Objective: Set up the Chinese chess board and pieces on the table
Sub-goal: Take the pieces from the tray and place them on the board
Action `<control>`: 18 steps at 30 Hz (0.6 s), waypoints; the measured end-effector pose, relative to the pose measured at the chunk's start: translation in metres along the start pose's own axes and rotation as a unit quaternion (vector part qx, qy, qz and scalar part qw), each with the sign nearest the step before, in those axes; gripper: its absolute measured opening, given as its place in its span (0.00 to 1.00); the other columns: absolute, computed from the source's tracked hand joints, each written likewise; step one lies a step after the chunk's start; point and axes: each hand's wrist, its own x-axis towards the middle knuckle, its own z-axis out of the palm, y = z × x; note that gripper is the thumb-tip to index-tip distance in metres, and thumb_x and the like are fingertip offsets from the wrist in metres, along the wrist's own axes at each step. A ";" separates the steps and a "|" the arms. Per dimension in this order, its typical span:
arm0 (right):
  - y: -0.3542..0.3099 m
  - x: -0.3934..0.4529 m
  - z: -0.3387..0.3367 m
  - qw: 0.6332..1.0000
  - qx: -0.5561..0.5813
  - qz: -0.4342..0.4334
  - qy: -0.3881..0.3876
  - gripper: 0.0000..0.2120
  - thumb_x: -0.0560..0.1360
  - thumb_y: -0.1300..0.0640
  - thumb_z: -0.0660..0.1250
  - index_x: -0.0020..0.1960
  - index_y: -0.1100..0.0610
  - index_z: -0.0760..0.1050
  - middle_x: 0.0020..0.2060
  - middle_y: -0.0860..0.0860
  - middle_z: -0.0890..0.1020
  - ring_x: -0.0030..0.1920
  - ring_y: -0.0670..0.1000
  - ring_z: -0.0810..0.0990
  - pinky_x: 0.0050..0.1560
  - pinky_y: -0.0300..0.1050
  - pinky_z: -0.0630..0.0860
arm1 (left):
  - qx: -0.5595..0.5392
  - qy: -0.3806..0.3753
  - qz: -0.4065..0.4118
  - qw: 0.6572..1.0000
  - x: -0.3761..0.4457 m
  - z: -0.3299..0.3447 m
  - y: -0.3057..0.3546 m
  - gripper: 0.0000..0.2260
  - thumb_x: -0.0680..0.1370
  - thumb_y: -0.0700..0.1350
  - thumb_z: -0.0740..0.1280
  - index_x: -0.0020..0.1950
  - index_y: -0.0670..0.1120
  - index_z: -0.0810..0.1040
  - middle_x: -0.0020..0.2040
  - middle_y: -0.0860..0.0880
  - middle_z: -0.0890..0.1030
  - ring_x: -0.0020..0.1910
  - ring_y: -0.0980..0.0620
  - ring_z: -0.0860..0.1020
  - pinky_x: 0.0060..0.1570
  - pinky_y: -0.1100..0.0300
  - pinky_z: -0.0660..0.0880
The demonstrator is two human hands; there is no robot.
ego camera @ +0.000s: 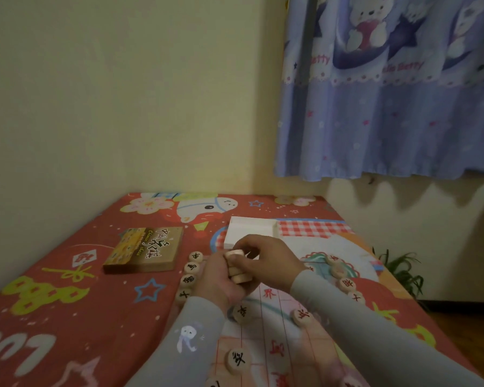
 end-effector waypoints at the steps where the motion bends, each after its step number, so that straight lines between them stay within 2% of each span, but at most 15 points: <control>1: -0.002 -0.005 0.001 1.000 0.014 0.005 0.004 0.09 0.73 0.46 0.68 0.51 0.47 0.79 0.45 0.41 0.81 0.46 0.40 0.78 0.47 0.34 0.72 | -0.001 0.002 -0.002 1.000 -0.004 -0.001 -0.002 0.10 0.77 0.41 0.57 0.41 0.43 0.77 0.30 0.45 0.78 0.28 0.47 0.78 0.32 0.57 0.79; 3: -0.004 -0.011 0.005 0.998 0.053 0.010 0.018 0.07 0.72 0.49 0.70 0.50 0.46 0.80 0.46 0.42 0.82 0.46 0.40 0.79 0.47 0.33 0.74 | -0.009 0.000 -0.007 1.000 -0.008 -0.003 -0.007 0.09 0.75 0.41 0.58 0.40 0.44 0.77 0.32 0.45 0.76 0.31 0.47 0.76 0.36 0.58 0.76; 5: -0.006 -0.017 0.006 0.993 0.109 0.016 0.043 0.07 0.71 0.51 0.71 0.49 0.45 0.79 0.47 0.44 0.83 0.47 0.40 0.80 0.50 0.37 0.77 | -0.015 -0.010 -0.007 1.000 -0.014 -0.003 -0.010 0.06 0.71 0.39 0.61 0.34 0.45 0.74 0.27 0.48 0.70 0.25 0.50 0.70 0.34 0.62 0.70; 7: -0.007 -0.022 0.004 0.985 0.158 0.026 0.065 0.12 0.71 0.55 0.73 0.53 0.46 0.79 0.49 0.45 0.82 0.48 0.42 0.81 0.53 0.40 0.78 | -0.020 -0.022 -0.008 1.000 -0.019 -0.004 -0.011 0.11 0.73 0.38 0.60 0.30 0.45 0.71 0.20 0.50 0.65 0.17 0.53 0.63 0.28 0.66 0.69; 8: -0.007 -0.025 0.002 0.982 0.172 0.030 0.071 0.16 0.70 0.57 0.73 0.56 0.48 0.78 0.51 0.45 0.82 0.50 0.42 0.81 0.54 0.40 0.78 | -0.025 -0.023 -0.010 0.999 -0.024 -0.005 -0.010 0.13 0.77 0.39 0.58 0.31 0.45 0.70 0.18 0.50 0.65 0.15 0.53 0.63 0.26 0.65 0.72; 11: -0.003 -0.032 -0.002 0.979 0.185 0.028 0.083 0.22 0.69 0.59 0.74 0.62 0.51 0.76 0.55 0.46 0.80 0.54 0.41 0.80 0.58 0.42 0.78 | -0.047 -0.040 -0.021 0.998 -0.037 -0.006 -0.007 0.12 0.81 0.43 0.56 0.40 0.41 0.72 0.19 0.46 0.71 0.16 0.49 0.72 0.23 0.57 0.77; 14: 0.001 -0.040 -0.005 0.977 0.190 0.034 0.086 0.23 0.68 0.59 0.75 0.62 0.51 0.76 0.55 0.47 0.80 0.54 0.43 0.80 0.57 0.44 0.79 | -0.060 -0.058 -0.027 0.996 -0.047 -0.010 -0.002 0.14 0.82 0.43 0.55 0.38 0.40 0.69 0.17 0.45 0.69 0.14 0.49 0.71 0.25 0.53 0.79; 16: 0.002 -0.046 -0.007 0.977 0.189 0.045 0.083 0.24 0.68 0.61 0.75 0.63 0.52 0.76 0.54 0.49 0.80 0.51 0.42 0.81 0.53 0.43 0.80 | -0.070 -0.059 -0.019 0.996 -0.052 -0.016 0.002 0.13 0.81 0.44 0.57 0.40 0.38 0.70 0.21 0.42 0.73 0.22 0.44 0.77 0.34 0.48 0.81; 18: 0.003 -0.054 -0.008 0.977 0.192 0.051 0.081 0.23 0.68 0.61 0.75 0.62 0.53 0.76 0.52 0.48 0.81 0.48 0.40 0.81 0.49 0.38 0.80 | -0.062 -0.029 -0.009 0.998 -0.048 -0.031 0.008 0.12 0.79 0.45 0.60 0.43 0.37 0.72 0.34 0.38 0.78 0.38 0.39 0.80 0.37 0.44 0.81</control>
